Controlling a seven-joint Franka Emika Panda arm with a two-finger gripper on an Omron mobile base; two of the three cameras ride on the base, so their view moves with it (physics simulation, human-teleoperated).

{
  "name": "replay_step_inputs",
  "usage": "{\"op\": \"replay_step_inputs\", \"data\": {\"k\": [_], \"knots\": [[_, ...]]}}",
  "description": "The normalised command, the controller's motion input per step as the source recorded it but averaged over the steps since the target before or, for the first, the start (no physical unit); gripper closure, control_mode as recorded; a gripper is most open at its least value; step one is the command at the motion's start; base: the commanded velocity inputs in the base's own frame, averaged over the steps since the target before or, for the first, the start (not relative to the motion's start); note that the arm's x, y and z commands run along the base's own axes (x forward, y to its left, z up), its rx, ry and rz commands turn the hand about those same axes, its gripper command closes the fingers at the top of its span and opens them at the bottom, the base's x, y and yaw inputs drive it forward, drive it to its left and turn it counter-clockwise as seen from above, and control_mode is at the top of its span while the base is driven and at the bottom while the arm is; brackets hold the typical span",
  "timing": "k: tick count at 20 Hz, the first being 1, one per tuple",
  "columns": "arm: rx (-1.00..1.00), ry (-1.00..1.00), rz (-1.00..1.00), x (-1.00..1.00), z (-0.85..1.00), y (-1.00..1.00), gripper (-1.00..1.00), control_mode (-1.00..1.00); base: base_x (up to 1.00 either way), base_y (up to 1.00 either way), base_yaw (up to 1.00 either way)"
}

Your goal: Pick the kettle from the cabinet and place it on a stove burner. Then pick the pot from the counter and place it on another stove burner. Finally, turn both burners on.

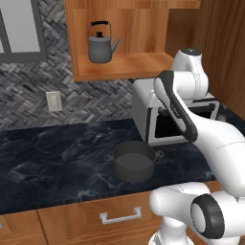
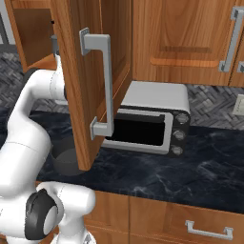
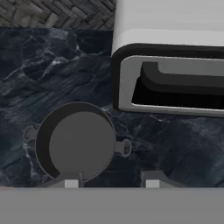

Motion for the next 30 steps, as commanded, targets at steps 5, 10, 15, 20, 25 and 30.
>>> {"op": "replay_step_inputs", "data": {"k": [5,10,15,20,25,30], "knots": [[0.0,-0.06,-0.02,-0.01,0.0,0.0,-1.0,-1.0,0.0,0.0,0.0],[0.0,-0.18,0.0,-0.08,0.03,0.0,-1.0,-1.0,0.0,0.0,0.0],[0.0,-0.13,0.0,-0.01,0.13,0.01,-1.0,-1.0,0.0,0.0,0.0],[0.0,-0.13,-0.01,0.0,0.21,0.07,-1.0,-1.0,0.0,0.0,0.0],[0.0,-0.12,-0.03,0.0,0.25,0.14,-1.0,-1.0,0.0,0.0,0.0],[-0.01,-0.16,-0.02,-0.01,0.27,0.08,-1.0,-1.0,0.0,0.0,0.0]]}}
